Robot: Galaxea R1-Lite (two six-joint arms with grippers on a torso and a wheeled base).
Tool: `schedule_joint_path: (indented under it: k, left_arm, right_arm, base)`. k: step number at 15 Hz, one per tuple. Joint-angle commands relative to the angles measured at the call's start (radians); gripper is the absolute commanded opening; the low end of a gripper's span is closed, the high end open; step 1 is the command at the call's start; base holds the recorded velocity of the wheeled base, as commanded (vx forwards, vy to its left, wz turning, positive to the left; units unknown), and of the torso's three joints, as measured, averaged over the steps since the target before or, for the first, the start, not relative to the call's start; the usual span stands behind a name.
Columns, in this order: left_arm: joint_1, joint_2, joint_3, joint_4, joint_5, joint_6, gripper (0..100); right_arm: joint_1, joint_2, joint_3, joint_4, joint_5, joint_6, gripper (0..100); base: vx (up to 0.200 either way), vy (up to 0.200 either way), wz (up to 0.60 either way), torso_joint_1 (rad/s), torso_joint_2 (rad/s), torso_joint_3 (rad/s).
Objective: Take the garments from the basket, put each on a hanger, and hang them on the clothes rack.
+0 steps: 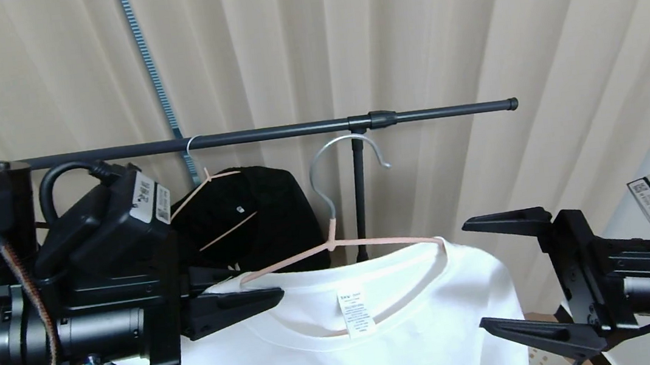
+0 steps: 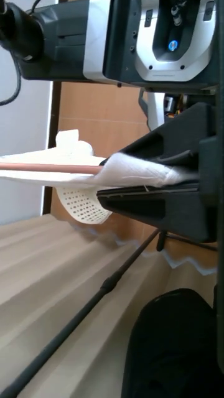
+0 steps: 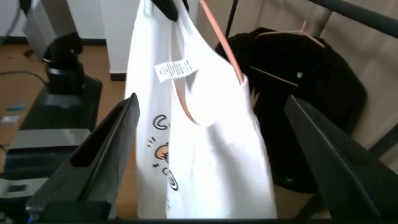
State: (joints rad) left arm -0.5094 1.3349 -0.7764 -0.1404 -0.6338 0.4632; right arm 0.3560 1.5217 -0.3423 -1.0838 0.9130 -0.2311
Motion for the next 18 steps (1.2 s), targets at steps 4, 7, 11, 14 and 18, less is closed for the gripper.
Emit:
schedule_joint_path:
  k: [4,7,11,14,18]
  left_arm:
    - [0.084,-0.094,0.1,-0.085,0.0,-0.005,0]
    - [0.112,-0.14,0.106,-0.088,0.0,-0.005,0]
    - [0.127,-0.172,0.117,-0.09,0.0,-0.015,0]
    - [0.127,-0.189,0.117,-0.09,0.0,-0.018,0]
    - [0.147,-0.214,0.117,-0.09,0.002,-0.018,0]
  right_arm:
    - [-0.04,0.107,0.005,-0.001,-0.031,-0.105,100]
    - [-0.043,0.187,0.003,-0.001,-0.077,-0.175,100]
    - [-0.045,0.267,-0.003,-0.004,-0.131,-0.238,100]
    - [-0.061,0.278,-0.004,-0.004,-0.131,-0.24,100]
    - [-0.088,0.282,-0.012,-0.005,-0.131,-0.24,100]
  base:
    - [0.0,0.0,0.0,0.0,0.0,0.0]
    - [0.0,0.0,0.0,0.0,0.0,0.0]
    - [0.0,0.0,0.0,0.0,0.0,0.0]
    - [0.0,0.0,0.0,0.0,0.0,0.0]
    - [0.0,0.0,0.0,0.0,0.0,0.0]
